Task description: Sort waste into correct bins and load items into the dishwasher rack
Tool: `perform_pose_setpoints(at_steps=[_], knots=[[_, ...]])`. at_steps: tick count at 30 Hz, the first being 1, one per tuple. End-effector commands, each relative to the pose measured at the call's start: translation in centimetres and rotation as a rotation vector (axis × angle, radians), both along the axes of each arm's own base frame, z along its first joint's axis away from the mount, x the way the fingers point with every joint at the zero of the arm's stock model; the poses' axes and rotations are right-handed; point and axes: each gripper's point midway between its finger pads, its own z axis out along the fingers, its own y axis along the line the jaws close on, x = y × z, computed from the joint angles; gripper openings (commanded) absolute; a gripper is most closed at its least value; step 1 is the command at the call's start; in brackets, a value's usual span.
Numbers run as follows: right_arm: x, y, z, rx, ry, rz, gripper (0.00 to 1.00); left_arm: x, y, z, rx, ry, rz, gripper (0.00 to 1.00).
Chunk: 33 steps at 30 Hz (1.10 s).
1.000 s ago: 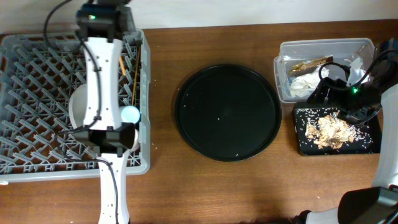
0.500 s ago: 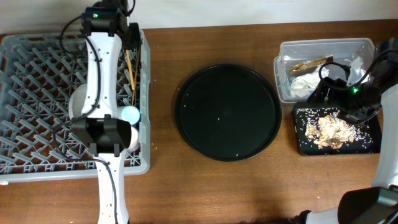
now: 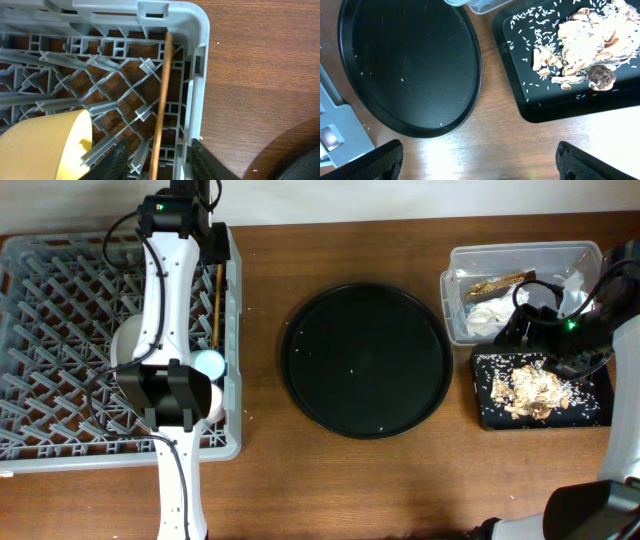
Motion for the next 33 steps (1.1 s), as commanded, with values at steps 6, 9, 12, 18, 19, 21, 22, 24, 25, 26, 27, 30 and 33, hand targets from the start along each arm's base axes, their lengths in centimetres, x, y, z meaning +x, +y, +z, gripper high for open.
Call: perform_pose_setpoints(at_steps=[6, 9, 12, 18, 19, 21, 22, 24, 25, 26, 27, 30, 33], knots=[[-0.1, -0.2, 0.0, -0.013, -0.002, 0.0, 0.98, -0.2, -0.6, 1.7, -0.007, -0.032, -0.018, 0.66], [-0.1, -0.2, 0.0, -0.013, -0.002, 0.001, 0.98, -0.9, -0.7, 4.2, -0.017, -0.065, -0.021, 0.66], [-0.1, -0.2, 0.0, -0.013, -0.002, 0.001, 0.98, -2.5, -1.3, 8.9, -0.062, -0.131, -0.045, 0.71], [-0.5, -0.1, 0.7, -0.017, -0.01, 0.002, 0.99, -6.6, -1.2, 15.2, -0.082, -0.199, -0.056, 0.99], [-0.6, 0.0, 1.2, -0.028, -0.03, 0.019, 0.98, -6.8, -1.2, 15.4, -0.082, -0.2, -0.056, 0.99], [-0.6, 0.0, 2.9, -0.053, -0.085, 0.039, 0.98, -6.8, -1.2, 15.5, -0.082, -0.201, -0.056, 0.99], [-0.6, 0.0, 4.3, -0.069, -0.127, 0.039, 0.98, -6.7, -1.2, 15.4, -0.082, -0.201, -0.056, 0.99], [-0.8, 0.0, 6.9, -0.106, -0.205, 0.064, 0.98, -6.7, -1.2, 15.4, -0.082, -0.201, -0.056, 0.99], [-1.2, 0.2, 8.8, -0.133, -0.258, 0.081, 0.99, -6.8, -1.2, 15.5, -0.082, -0.201, -0.056, 0.99], [-2.0, 0.5, 11.0, -0.158, -0.315, 0.084, 0.98, -6.8, -1.2, 15.4, -0.082, -0.201, -0.056, 0.99], [-2.7, 0.7, 12.4, -0.172, -0.349, 0.083, 0.98, -6.7, -1.2, 15.4, -0.082, -0.2, -0.056, 0.99], [-5.3, 1.7, 16.0, -0.214, -0.448, 0.081, 0.98, -6.8, -1.2, 15.4, -0.082, -0.199, -0.056, 0.99], [-7.7, 2.6, 18.2, -0.25, -0.536, 0.079, 0.98, -6.8, -1.2, 15.4, -0.082, -0.199, -0.056, 0.99]])
